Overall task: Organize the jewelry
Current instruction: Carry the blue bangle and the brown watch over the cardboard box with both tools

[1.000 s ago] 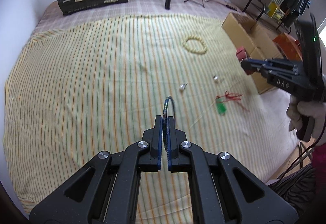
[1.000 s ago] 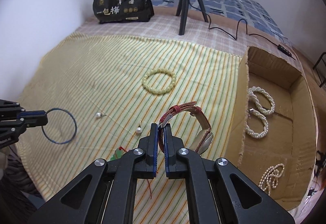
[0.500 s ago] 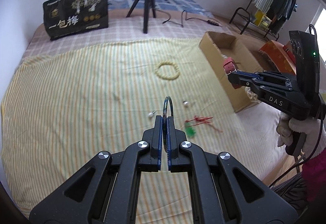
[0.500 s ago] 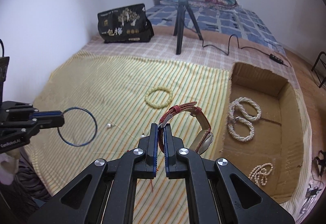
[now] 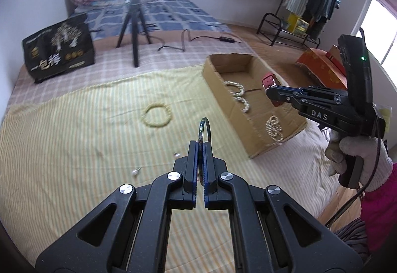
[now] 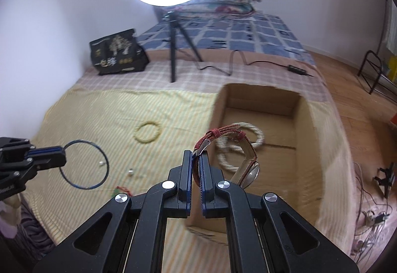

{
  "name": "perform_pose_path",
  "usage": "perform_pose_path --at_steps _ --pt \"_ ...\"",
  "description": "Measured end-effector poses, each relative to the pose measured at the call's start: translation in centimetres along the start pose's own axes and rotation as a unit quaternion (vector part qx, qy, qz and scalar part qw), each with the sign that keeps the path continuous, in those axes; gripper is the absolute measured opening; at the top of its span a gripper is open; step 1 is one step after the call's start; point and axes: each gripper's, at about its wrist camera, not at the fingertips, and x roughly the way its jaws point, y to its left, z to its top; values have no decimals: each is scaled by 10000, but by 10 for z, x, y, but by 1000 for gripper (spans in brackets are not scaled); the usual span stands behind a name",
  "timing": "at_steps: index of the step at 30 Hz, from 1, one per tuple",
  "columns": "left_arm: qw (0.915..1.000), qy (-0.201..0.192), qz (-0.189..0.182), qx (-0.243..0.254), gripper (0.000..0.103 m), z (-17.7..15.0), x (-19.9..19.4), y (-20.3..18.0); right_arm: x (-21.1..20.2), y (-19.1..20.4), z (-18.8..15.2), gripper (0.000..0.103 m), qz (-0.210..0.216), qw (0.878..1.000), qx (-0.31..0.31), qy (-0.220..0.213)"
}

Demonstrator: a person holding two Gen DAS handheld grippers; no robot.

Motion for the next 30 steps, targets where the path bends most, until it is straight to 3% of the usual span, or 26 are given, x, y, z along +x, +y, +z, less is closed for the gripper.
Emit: perform_pose_path --at_steps 13,30 --pt "9986 -86 -351 396 1 25 25 -62 -2 -62 -3 4 -356 9982 482 2" --pt "9957 145 -628 670 1 34 74 -112 23 -92 1 4 -398 9971 618 177"
